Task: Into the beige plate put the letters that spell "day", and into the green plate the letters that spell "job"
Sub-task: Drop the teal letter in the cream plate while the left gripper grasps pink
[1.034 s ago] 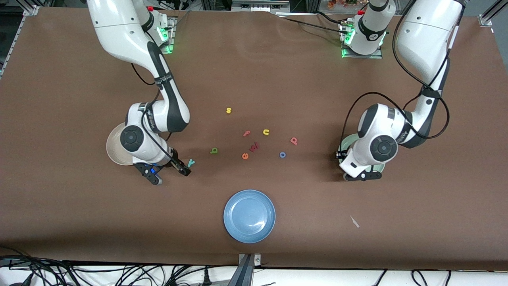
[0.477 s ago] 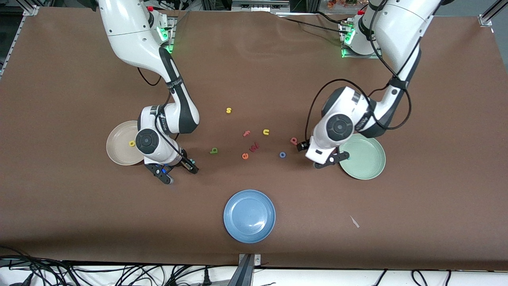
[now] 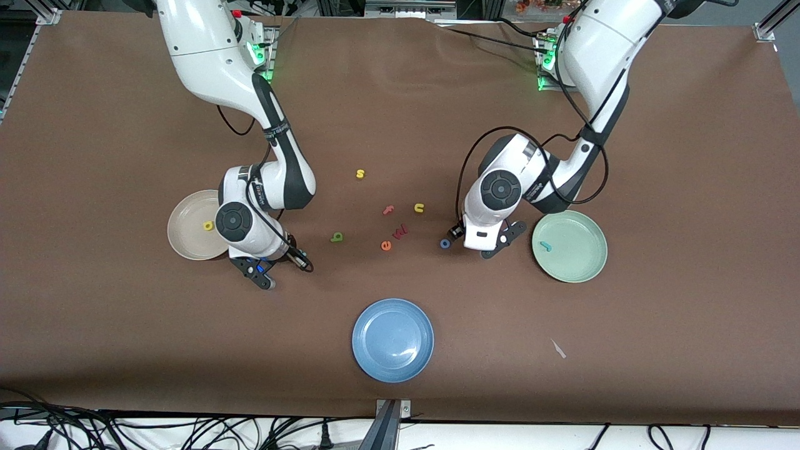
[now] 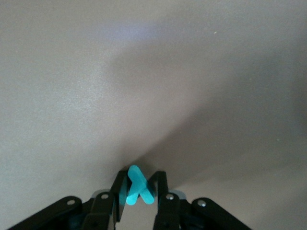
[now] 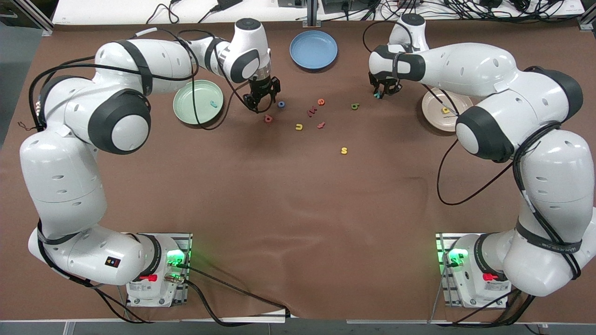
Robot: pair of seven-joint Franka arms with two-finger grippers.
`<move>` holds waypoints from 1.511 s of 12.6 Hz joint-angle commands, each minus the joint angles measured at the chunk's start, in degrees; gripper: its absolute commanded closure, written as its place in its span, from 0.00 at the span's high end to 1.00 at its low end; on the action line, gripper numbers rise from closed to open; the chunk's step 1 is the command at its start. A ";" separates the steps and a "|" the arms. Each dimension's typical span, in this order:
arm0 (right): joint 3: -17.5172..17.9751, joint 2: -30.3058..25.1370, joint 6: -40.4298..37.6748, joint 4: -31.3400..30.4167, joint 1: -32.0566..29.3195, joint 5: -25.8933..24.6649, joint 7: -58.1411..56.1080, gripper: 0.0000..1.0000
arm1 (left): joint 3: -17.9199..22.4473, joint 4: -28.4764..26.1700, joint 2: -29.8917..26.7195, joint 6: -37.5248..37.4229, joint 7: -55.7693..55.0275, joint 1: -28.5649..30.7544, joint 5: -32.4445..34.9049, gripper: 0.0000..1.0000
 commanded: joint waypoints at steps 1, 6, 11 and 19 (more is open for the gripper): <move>-0.37 1.58 -0.60 1.49 0.69 0.46 -0.10 0.12 | 0.22 -0.26 1.49 1.64 -3.25 -0.33 0.40 0.58; -0.99 0.79 -4.61 2.54 0.26 -0.50 -5.70 0.00 | 0.13 -1.40 1.49 1.56 -4.57 -1.03 -1.35 0.49; -9.33 -5.71 -18.08 0.01 -0.36 -0.77 -31.09 0.00 | 0.04 -2.90 1.58 1.64 -5.09 -1.20 -1.35 0.40; -13.29 -17.40 3.93 -27.22 -0.36 -0.59 -52.38 0.10 | 0.13 -2.11 -1.04 0.16 -7.03 -1.03 -1.27 0.00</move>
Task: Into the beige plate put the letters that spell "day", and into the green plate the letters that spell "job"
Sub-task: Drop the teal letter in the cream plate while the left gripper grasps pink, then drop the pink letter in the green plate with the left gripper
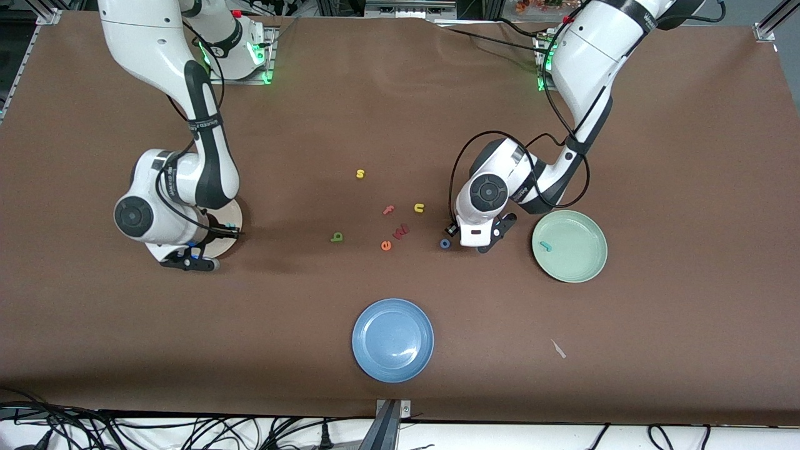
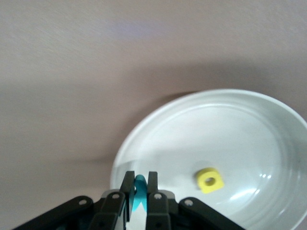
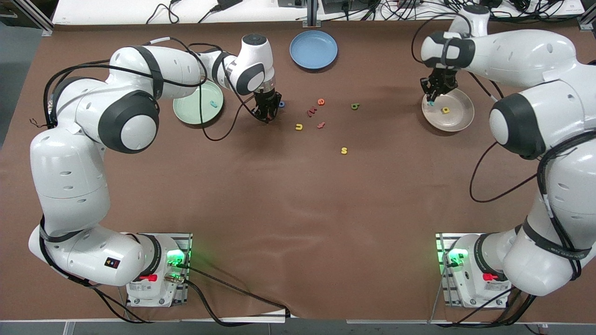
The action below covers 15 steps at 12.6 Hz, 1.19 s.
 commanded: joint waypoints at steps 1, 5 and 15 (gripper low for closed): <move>0.19 -5.91 9.75 -10.20 0.61 0.03 -3.93 0.58 | 0.37 -0.13 -4.36 -4.40 0.12 0.24 -0.78 0.00; 0.71 -5.74 6.71 -7.68 1.05 0.20 0.00 1.00 | 0.37 4.87 -7.97 -17.50 5.19 2.17 -0.25 0.00; 13.89 3.04 5.90 8.23 3.06 0.29 43.05 1.00 | 0.46 6.64 -10.43 -28.86 44.55 18.68 -0.86 0.00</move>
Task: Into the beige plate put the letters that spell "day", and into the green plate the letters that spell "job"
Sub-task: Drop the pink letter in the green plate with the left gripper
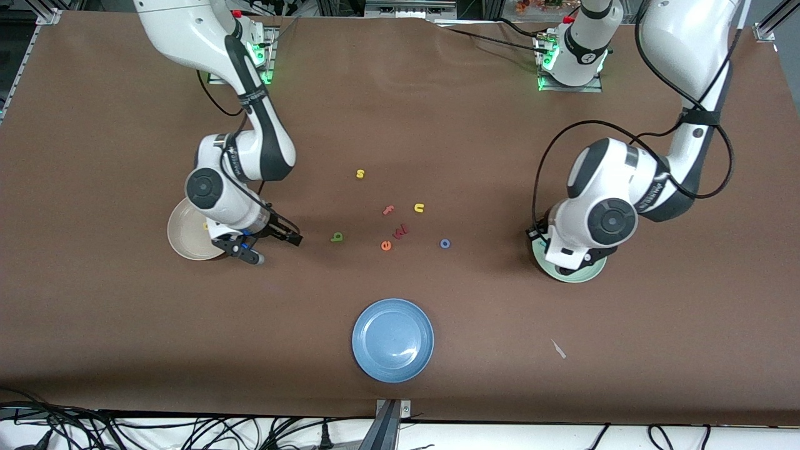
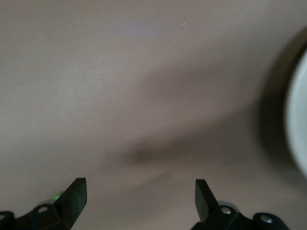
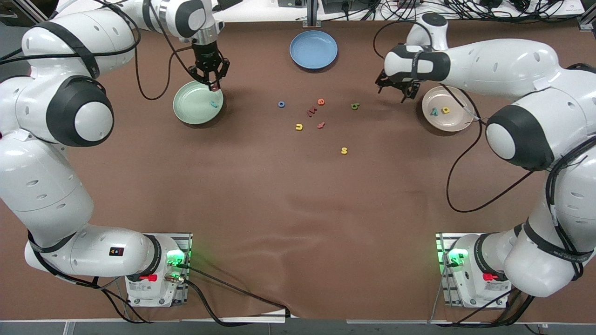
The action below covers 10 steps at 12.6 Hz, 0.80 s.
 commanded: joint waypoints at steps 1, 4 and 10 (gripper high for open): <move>1.10 4.29 -0.32 5.34 2.43 0.13 9.97 1.00 | -0.46 -0.46 -0.40 -1.93 10.76 4.09 -0.97 0.00; 1.19 7.90 -0.50 10.62 5.43 -0.05 20.45 1.00 | -0.37 -0.46 1.96 -1.84 12.81 5.15 -0.88 0.00; 1.28 8.96 -0.59 10.98 6.58 0.39 30.57 1.00 | -0.28 -3.87 6.55 5.69 14.22 6.74 -0.18 0.00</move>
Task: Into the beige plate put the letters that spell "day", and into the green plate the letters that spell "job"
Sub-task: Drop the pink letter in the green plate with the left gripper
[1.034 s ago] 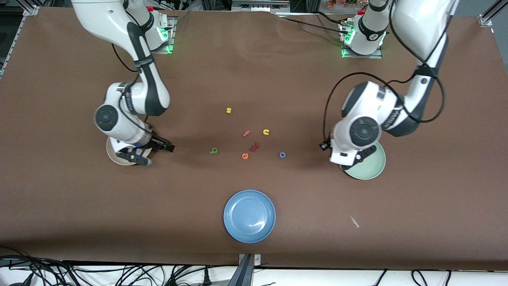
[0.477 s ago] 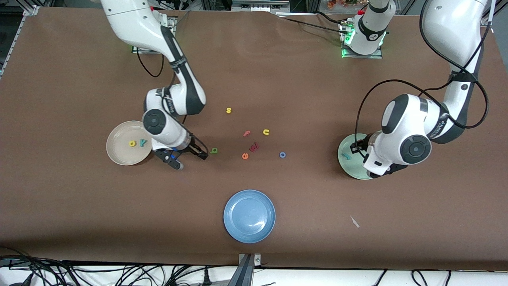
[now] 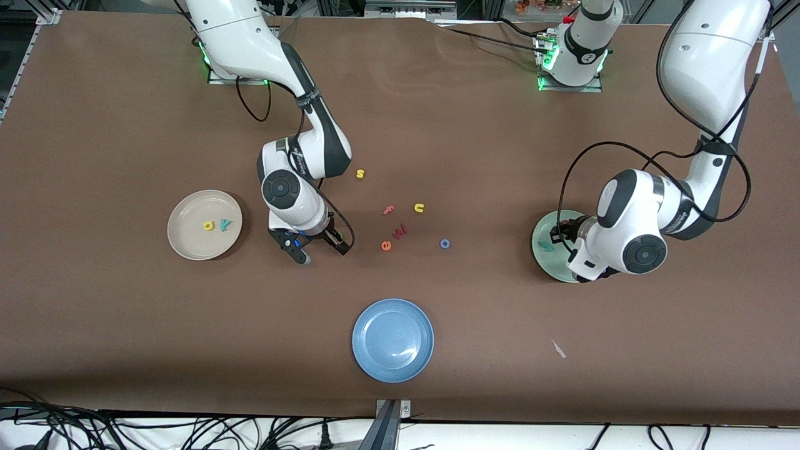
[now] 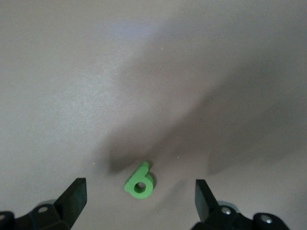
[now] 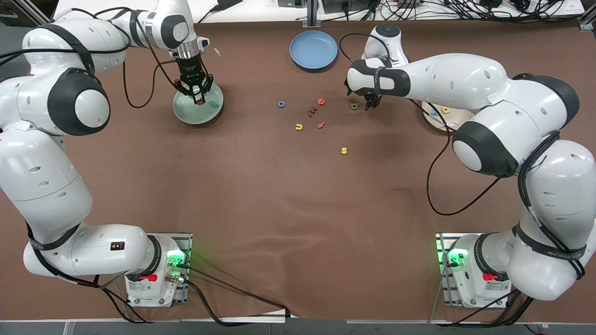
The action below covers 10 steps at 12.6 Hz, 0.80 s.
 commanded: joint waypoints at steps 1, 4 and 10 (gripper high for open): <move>-0.18 1.20 -0.93 1.59 -0.07 0.31 3.72 1.00 | -0.31 -3.99 -0.12 5.60 1.76 0.98 -0.08 0.00; 0.08 1.21 -2.06 2.38 0.01 -0.39 3.12 1.00 | -0.31 -5.59 0.84 7.73 2.90 1.77 -0.08 0.00; -0.18 0.59 -6.99 4.05 -0.43 0.04 3.46 1.00 | -0.48 -5.07 0.68 7.56 1.86 1.69 -0.78 1.00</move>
